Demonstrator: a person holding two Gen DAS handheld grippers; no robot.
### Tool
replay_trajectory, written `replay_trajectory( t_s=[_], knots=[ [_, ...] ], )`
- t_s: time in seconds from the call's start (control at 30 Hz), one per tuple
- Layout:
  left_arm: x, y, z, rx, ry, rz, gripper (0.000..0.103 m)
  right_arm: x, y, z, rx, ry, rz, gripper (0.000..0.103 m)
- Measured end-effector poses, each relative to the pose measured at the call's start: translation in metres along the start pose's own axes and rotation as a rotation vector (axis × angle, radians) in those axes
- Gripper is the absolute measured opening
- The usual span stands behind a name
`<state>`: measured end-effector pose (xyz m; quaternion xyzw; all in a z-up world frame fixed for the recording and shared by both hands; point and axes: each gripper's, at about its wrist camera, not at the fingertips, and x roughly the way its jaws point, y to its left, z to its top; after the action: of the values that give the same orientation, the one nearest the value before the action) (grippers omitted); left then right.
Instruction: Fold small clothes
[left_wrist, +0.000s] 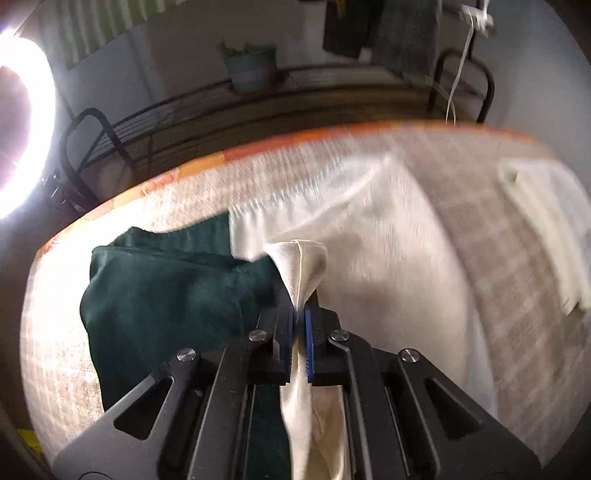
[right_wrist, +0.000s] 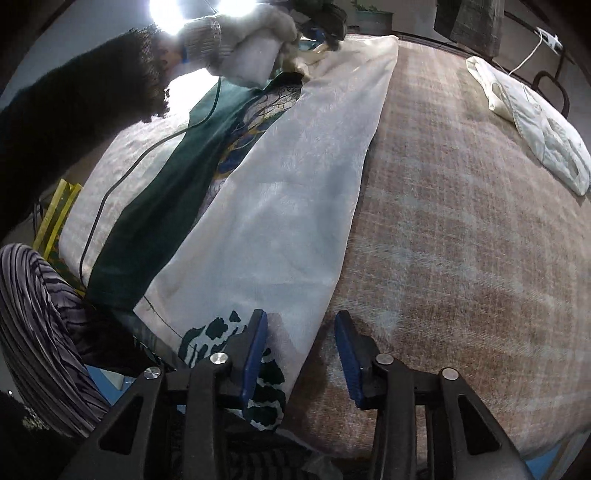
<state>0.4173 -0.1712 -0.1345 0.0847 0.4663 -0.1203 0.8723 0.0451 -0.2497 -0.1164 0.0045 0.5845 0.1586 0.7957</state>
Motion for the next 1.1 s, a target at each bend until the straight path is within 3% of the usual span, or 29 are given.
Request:
replay_trajectory(
  t_s=[0.1, 0.17, 0.23, 0.27, 0.3, 0.33, 0.4, 0.47, 0.67, 0.8, 0.9, 0.97, 1.1],
  knots=[
    [-0.016, 0.017, 0.005, -0.057, -0.045, -0.025, 0.003, -0.001, -0.003, -0.002, 0.002, -0.005, -0.002, 0.029],
    [-0.02, 0.027, 0.005, -0.06, -0.079, 0.007, 0.003, -0.002, -0.007, -0.001, 0.009, -0.007, -0.002, 0.024],
    [-0.01, 0.032, 0.004, -0.046, -0.044, 0.035, 0.003, -0.002, -0.007, -0.001, 0.011, -0.01, -0.006, 0.02],
    [-0.003, 0.034, 0.004, -0.042, -0.017, 0.042, 0.006, -0.002, -0.007, -0.001, 0.008, -0.011, -0.013, 0.019],
    [0.005, 0.036, 0.005, -0.037, 0.027, 0.056, 0.018, -0.002, -0.007, -0.003, 0.007, -0.011, -0.014, 0.019],
    [0.008, 0.04, 0.005, -0.04, 0.05, 0.078, 0.023, -0.004, -0.01, -0.003, 0.006, -0.011, -0.015, 0.019],
    [-0.003, 0.046, 0.003, -0.053, 0.012, 0.096, 0.026, -0.003, -0.009, -0.002, 0.005, -0.01, -0.018, 0.018],
    [-0.017, 0.052, 0.0, -0.066, -0.018, 0.097, 0.041, -0.005, -0.009, -0.002, -0.005, -0.01, -0.025, 0.018],
    [-0.079, 0.064, -0.024, -0.041, -0.075, 0.081, 0.042, -0.005, -0.014, 0.0, 0.026, -0.014, 0.006, 0.014],
    [-0.132, 0.081, -0.059, -0.1, -0.082, -0.018, 0.043, -0.007, -0.033, -0.001, 0.117, -0.013, 0.098, 0.015],
    [-0.171, 0.087, -0.103, -0.109, -0.063, -0.073, 0.051, -0.009, -0.049, -0.005, 0.193, -0.018, 0.171, 0.021],
    [-0.193, 0.09, -0.139, -0.099, -0.031, -0.098, 0.054, -0.009, -0.057, -0.008, 0.239, -0.015, 0.238, 0.027],
    [-0.215, 0.095, -0.21, -0.119, 0.056, -0.117, 0.057, -0.011, -0.063, -0.012, 0.278, -0.019, 0.298, 0.029]
  ],
)
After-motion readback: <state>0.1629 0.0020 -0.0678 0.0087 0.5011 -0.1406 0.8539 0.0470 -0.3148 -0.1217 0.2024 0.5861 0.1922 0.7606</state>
